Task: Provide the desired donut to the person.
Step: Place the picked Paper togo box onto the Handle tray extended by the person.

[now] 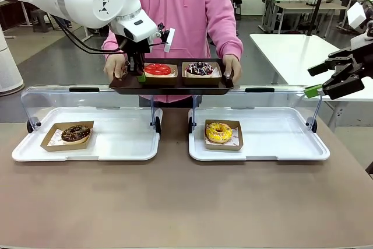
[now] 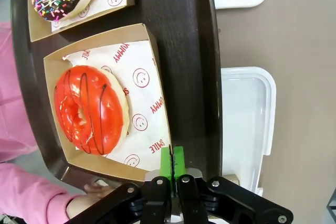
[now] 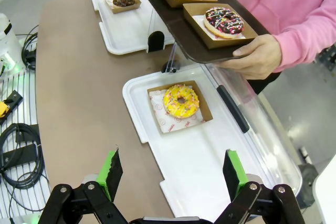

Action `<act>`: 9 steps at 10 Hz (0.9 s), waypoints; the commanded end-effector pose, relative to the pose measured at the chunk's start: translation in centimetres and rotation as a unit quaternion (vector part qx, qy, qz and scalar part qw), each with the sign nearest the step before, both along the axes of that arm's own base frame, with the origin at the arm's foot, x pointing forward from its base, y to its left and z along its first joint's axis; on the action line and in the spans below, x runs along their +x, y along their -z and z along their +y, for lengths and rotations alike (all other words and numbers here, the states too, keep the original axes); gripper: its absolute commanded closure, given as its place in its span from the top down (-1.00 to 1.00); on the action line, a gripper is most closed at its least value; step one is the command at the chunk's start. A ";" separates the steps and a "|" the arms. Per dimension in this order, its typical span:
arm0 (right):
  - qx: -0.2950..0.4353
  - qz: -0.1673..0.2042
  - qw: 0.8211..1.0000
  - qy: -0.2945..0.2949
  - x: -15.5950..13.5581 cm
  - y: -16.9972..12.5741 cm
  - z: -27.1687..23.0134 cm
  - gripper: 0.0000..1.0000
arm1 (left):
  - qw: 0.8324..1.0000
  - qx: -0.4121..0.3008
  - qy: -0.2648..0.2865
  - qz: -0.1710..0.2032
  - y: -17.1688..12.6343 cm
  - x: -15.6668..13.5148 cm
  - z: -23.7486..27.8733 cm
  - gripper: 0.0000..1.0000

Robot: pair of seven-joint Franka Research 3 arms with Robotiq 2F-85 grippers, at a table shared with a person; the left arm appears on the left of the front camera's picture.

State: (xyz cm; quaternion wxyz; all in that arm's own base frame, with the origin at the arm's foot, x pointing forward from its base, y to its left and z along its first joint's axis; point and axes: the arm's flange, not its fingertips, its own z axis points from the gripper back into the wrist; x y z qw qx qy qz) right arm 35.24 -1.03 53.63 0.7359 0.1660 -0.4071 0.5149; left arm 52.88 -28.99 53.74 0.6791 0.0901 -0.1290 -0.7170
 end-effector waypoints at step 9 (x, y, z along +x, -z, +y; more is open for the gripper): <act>0.000 0.002 1.000 -0.004 0.0 0.2 0.0 1.00 | 0.999 0.003 -0.002 0.033 -2.7 -1.0 0.7 1.00</act>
